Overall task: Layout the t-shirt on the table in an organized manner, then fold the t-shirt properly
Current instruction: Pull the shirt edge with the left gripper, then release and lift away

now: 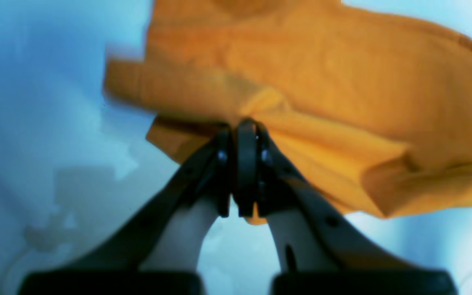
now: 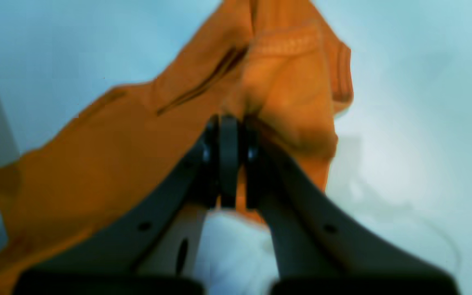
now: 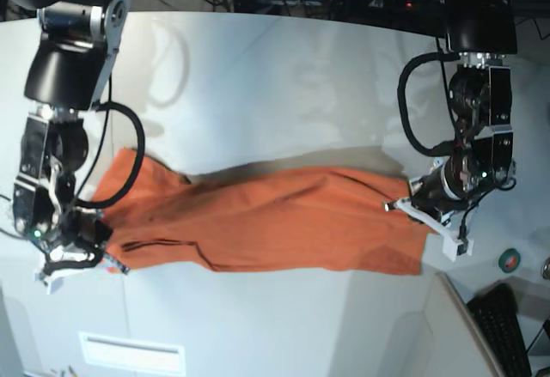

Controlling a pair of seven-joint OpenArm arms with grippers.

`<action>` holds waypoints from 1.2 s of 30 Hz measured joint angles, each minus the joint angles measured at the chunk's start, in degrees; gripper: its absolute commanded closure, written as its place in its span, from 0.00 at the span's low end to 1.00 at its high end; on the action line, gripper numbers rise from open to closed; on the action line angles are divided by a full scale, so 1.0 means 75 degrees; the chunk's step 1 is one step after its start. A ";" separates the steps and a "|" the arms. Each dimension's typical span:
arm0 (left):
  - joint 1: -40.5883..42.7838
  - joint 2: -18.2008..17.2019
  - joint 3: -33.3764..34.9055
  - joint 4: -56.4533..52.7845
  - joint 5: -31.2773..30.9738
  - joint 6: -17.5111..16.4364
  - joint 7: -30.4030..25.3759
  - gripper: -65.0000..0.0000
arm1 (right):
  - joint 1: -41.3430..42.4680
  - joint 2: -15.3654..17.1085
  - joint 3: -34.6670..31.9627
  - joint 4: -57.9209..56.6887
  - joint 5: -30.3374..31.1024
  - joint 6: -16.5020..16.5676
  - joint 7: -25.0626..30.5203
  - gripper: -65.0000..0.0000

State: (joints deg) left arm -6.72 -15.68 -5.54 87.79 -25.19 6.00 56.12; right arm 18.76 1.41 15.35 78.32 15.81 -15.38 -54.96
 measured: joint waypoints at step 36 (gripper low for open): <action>0.1985 0.0052 -0.1469 0.1157 -0.0070 -0.0516 -0.0597 0.11 | -0.2189 0.0341 -0.0128 -0.0863 0.1294 0.0737 0.2020 0.44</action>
State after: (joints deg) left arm 8.16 -15.29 -16.56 96.47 -25.71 2.13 51.64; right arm 2.35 3.97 14.39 71.85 25.52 -9.85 -39.81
